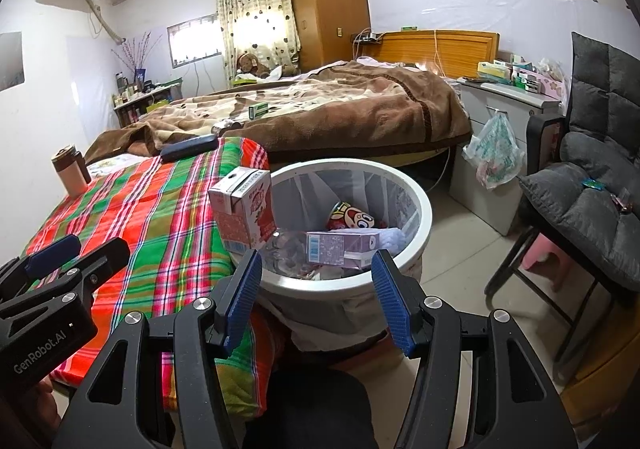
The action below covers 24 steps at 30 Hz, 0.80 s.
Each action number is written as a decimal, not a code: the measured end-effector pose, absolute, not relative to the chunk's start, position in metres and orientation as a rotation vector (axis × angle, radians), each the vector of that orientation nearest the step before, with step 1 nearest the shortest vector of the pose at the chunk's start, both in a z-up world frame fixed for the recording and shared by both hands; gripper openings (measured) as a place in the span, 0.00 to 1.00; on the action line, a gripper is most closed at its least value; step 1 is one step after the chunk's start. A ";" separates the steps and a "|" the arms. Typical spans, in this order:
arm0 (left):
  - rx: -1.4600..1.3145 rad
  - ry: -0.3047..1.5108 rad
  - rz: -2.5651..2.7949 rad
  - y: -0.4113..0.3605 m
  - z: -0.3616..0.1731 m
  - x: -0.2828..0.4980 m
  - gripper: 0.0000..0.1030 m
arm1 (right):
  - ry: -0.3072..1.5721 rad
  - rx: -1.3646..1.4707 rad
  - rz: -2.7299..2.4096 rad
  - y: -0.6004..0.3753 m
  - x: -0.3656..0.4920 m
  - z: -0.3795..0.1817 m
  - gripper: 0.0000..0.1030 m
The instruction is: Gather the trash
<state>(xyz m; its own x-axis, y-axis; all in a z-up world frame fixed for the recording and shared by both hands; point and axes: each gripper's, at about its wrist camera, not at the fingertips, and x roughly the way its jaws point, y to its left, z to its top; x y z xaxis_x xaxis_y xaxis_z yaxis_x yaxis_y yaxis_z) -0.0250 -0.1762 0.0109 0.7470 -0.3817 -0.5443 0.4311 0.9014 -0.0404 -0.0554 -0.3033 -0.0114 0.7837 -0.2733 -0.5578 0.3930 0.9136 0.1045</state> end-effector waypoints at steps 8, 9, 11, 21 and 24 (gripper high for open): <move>0.089 0.579 -0.446 -0.175 0.010 -0.024 0.67 | 0.564 0.220 -0.361 -0.303 -0.056 -0.011 0.57; 0.089 0.579 -0.447 -0.175 0.010 -0.024 0.67 | 0.565 0.220 -0.361 -0.302 -0.056 -0.011 0.57; 0.089 0.580 -0.449 -0.175 0.010 -0.023 0.67 | 0.565 0.221 -0.361 -0.302 -0.056 -0.011 0.57; 0.092 0.581 -0.449 -0.176 0.010 -0.024 0.67 | 0.565 0.220 -0.360 -0.302 -0.056 -0.011 0.57; 0.091 0.579 -0.447 -0.176 0.010 -0.024 0.67 | 0.562 0.220 -0.360 -0.301 -0.056 -0.011 0.57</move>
<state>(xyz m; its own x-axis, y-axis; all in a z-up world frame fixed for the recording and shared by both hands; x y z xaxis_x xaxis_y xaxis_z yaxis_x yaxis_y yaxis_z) -0.0238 -0.1759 0.0103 0.7439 -0.3828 -0.5477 0.4331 0.9004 -0.0410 -0.0559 -0.3011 -0.0106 0.7861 -0.2718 -0.5552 0.3903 0.9147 0.1049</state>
